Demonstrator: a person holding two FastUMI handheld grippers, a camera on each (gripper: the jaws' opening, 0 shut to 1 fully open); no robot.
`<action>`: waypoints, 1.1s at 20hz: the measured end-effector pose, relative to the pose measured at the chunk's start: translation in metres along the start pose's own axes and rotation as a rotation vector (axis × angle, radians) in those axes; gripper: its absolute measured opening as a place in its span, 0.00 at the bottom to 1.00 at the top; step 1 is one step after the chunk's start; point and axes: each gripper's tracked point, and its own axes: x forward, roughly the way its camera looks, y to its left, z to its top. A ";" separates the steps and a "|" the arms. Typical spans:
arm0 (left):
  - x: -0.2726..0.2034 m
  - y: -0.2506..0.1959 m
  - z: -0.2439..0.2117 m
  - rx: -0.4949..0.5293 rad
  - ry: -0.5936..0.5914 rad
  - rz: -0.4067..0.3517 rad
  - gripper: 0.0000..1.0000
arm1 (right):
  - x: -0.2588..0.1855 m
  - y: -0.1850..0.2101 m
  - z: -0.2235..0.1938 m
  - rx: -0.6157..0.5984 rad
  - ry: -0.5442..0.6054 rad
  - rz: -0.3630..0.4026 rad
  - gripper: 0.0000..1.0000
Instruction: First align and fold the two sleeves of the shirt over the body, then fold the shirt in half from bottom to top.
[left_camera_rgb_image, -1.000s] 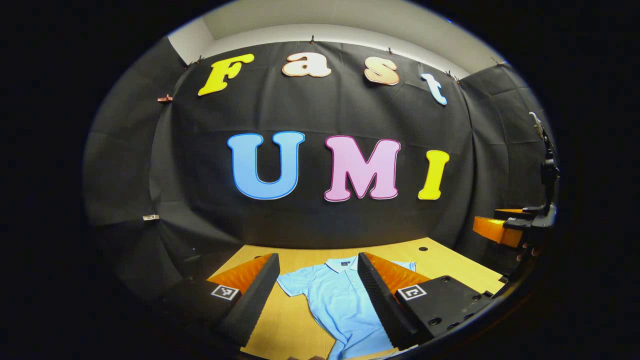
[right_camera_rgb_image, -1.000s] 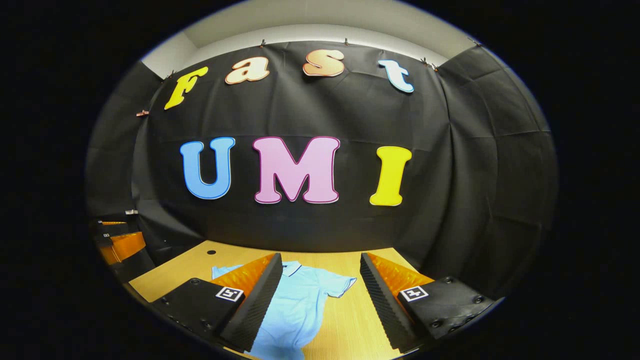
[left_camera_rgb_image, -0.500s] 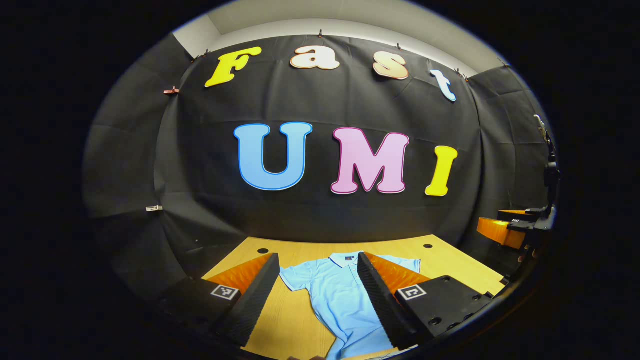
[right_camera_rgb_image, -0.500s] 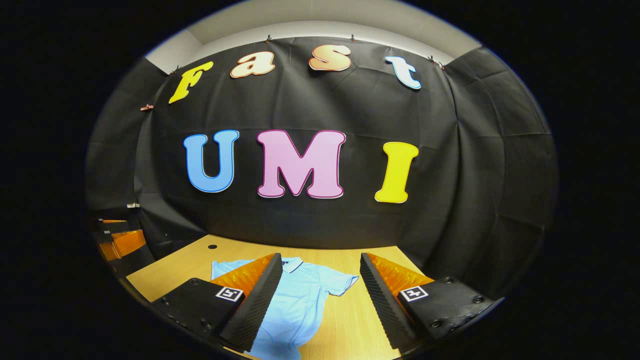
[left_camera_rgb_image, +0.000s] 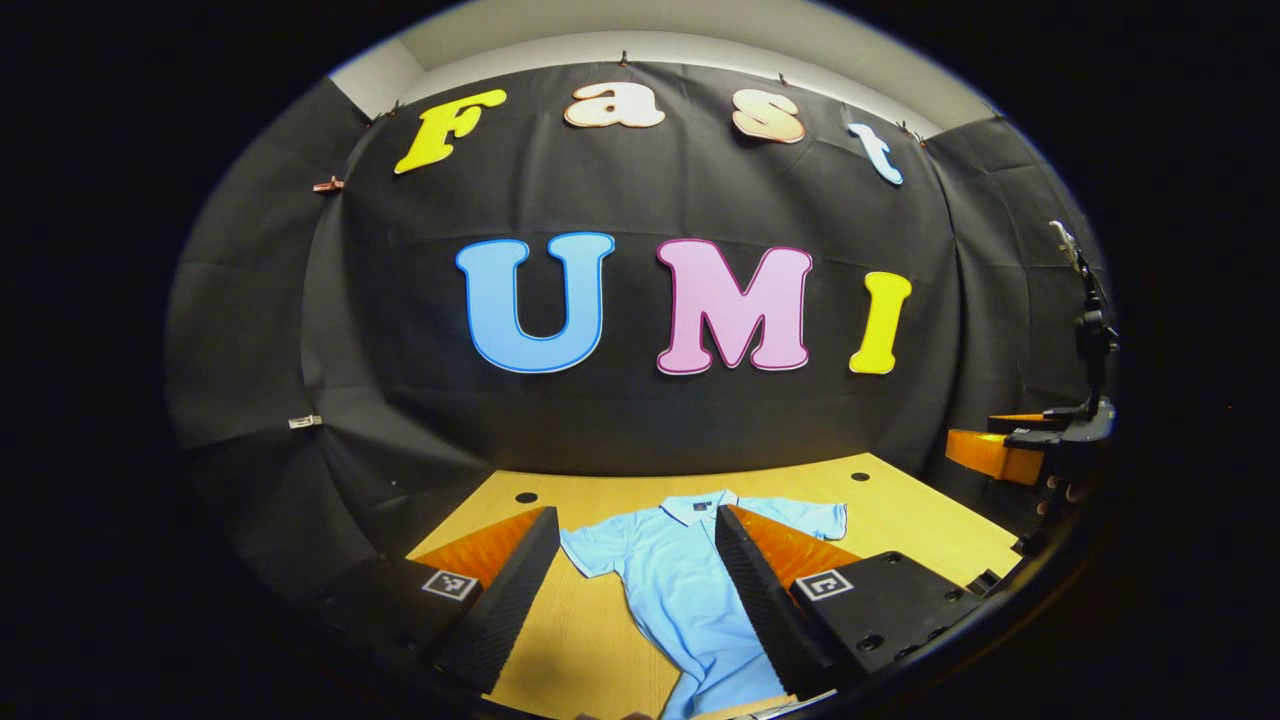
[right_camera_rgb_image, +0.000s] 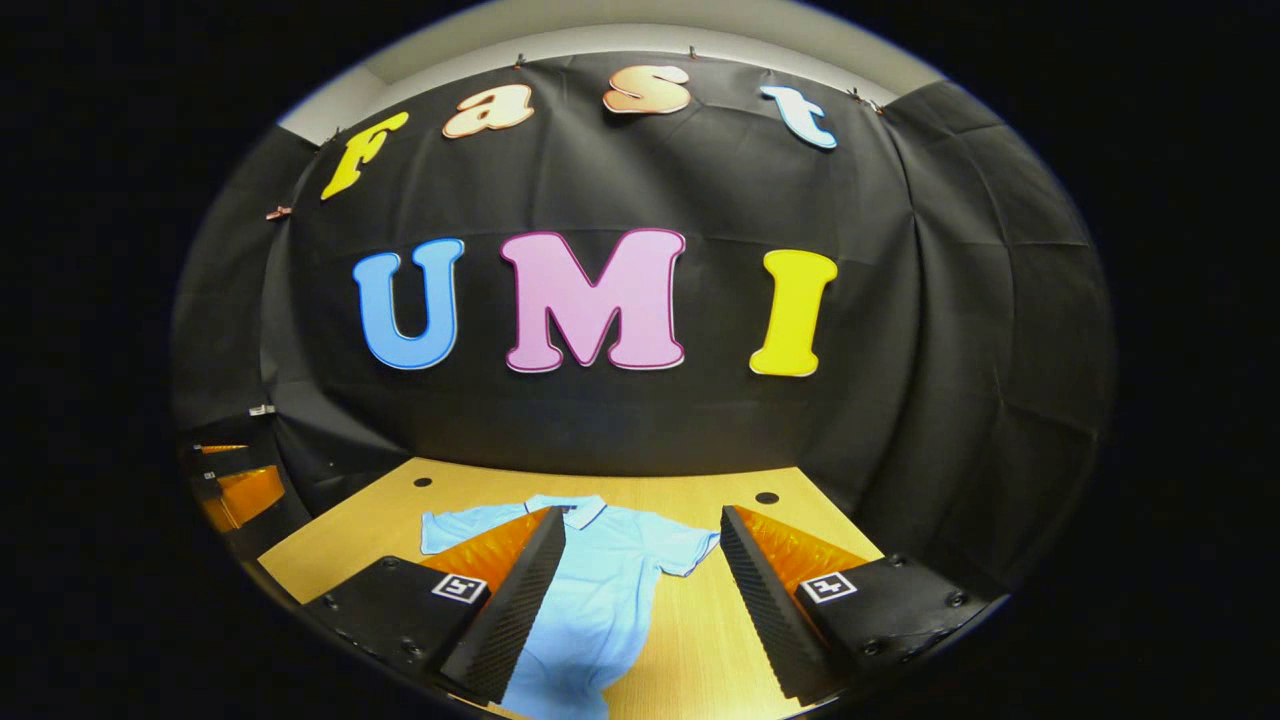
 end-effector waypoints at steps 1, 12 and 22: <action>0.001 0.001 -0.005 -0.002 0.015 0.005 0.99 | 0.006 -0.004 -0.005 -0.006 0.016 -0.004 0.97; 0.013 0.015 -0.025 -0.001 0.060 0.124 0.99 | 0.092 -0.034 -0.052 0.014 0.180 0.045 0.98; 0.030 0.020 -0.054 -0.041 0.148 0.264 0.99 | 0.183 -0.066 -0.119 -0.008 0.372 0.068 0.98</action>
